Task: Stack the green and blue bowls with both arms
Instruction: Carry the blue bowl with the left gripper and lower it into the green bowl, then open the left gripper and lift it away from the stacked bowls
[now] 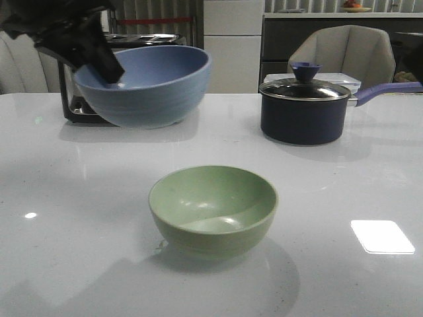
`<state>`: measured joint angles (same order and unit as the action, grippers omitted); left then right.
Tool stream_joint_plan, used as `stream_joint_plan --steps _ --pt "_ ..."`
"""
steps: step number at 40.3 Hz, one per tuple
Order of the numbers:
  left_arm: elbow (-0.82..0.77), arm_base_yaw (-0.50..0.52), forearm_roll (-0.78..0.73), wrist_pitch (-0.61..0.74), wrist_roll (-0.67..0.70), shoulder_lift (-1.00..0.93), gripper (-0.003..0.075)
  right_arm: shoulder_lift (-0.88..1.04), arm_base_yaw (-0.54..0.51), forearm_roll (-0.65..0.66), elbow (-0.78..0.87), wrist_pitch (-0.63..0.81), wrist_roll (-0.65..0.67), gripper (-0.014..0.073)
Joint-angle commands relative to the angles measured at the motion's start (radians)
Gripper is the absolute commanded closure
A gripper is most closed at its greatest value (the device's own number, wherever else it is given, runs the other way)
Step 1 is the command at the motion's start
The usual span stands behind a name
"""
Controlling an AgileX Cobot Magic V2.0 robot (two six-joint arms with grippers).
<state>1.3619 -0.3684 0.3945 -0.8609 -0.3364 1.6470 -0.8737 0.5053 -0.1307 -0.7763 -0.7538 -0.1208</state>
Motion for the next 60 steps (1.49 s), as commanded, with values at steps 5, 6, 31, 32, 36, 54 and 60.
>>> stream_joint_plan --steps 5,6,31,32,36,54,60 --pt "0.033 -0.115 0.021 0.050 -0.001 -0.005 0.0622 0.011 0.000 0.006 -0.028 0.054 -0.005 0.0170" --pt "0.033 -0.126 0.022 0.053 -0.001 0.005 0.0622 0.011 0.000 0.006 -0.028 0.054 -0.005 0.0170" --pt "0.033 -0.200 0.019 0.120 -0.001 0.171 0.0416 0.011 0.000 0.006 -0.028 0.054 -0.005 0.0170" --pt "0.033 -0.200 0.019 0.120 -0.001 0.168 0.0378 0.011 0.000 0.006 -0.028 0.054 -0.005 0.0170" --pt "0.037 -0.200 0.019 0.124 -0.001 0.158 0.0238 0.011 0.000 0.006 -0.028 0.054 -0.005 0.0170" --pt "-0.039 -0.198 -0.088 0.080 -0.001 -0.181 0.0267 0.011 0.000 0.006 -0.028 0.078 -0.005 0.0170" --pt "-0.158 -0.200 -0.090 0.095 -0.001 -0.341 0.0267 0.011 0.000 0.017 -0.028 0.072 -0.005 0.0170"
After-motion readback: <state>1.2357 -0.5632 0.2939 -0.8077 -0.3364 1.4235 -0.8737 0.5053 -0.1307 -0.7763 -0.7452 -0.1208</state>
